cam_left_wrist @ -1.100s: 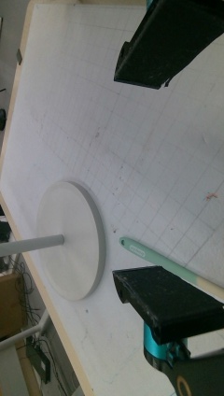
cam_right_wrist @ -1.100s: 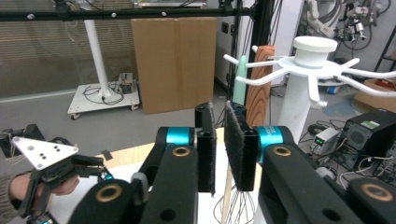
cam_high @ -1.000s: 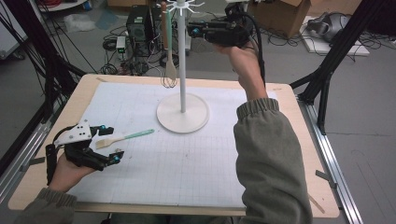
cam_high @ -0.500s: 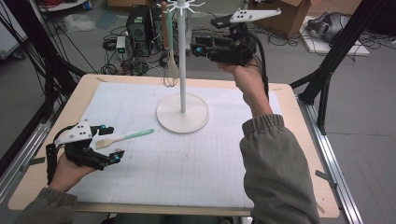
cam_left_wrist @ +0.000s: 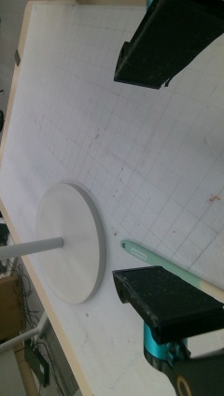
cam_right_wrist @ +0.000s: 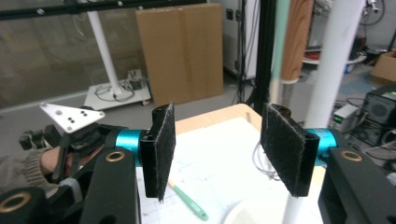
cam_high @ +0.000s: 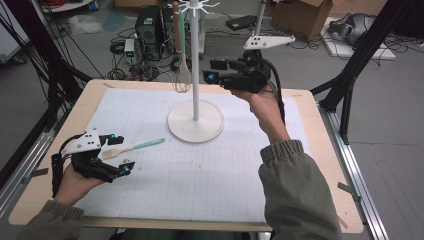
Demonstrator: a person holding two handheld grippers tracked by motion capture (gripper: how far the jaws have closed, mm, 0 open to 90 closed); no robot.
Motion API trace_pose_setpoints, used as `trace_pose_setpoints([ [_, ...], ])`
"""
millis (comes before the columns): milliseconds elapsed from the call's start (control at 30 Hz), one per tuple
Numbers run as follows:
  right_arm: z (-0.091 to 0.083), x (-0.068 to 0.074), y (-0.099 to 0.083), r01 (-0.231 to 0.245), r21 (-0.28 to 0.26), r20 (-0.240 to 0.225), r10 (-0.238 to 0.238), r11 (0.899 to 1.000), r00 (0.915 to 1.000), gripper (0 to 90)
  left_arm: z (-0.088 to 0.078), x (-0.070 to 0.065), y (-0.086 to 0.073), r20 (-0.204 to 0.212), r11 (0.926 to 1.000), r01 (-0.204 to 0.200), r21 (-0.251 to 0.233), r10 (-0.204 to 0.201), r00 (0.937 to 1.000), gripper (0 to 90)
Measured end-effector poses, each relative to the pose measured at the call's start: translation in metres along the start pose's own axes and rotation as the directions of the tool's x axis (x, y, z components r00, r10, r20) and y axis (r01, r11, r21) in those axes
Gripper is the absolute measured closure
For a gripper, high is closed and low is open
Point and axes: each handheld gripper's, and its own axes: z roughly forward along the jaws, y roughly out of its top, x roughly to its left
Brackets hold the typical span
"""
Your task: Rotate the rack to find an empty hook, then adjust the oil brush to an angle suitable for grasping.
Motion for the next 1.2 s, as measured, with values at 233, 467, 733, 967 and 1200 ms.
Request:
trace_pose_setpoints([
  [233, 0.000, 0.005, -0.021, -0.011, 0.022, -0.008, 0.012, 1.000, 0.9999, 43.2, 0.001, 0.000, -0.001, 0.004, 1.0000, 0.005, 0.000, -0.005, 1.0000, 6.4],
  [467, -0.002, 0.005, -0.035, -0.028, 0.025, -0.007, 0.028, 0.999, 0.9996, 41.3, 0.001, 0.003, -0.003, 0.003, 0.9999, 0.012, 0.004, -0.012, 0.9999, 6.4],
  [733, 0.000, 0.007, -0.055, -0.036, 0.049, 0.007, 0.036, 0.998, 0.9993, 39.1, 0.002, 0.001, -0.003, 0.010, 0.9999, 0.014, 0.006, -0.014, 0.9999, 6.4],
  [967, -0.004, 0.011, -0.074, -0.046, 0.058, 0.015, 0.045, 0.997, 0.9989, 38.4, 0.002, 0.001, -0.004, 0.013, 0.9998, 0.017, 0.006, -0.017, 0.9998, 6.7],
  [1200, -0.012, 0.016, -0.091, -0.048, 0.054, 0.027, 0.047, 0.997, 0.9985, 37.2, 0.003, 0.002, -0.005, 0.007, 0.9996, 0.027, 0.005, -0.027, 0.9996, 7.4],
])
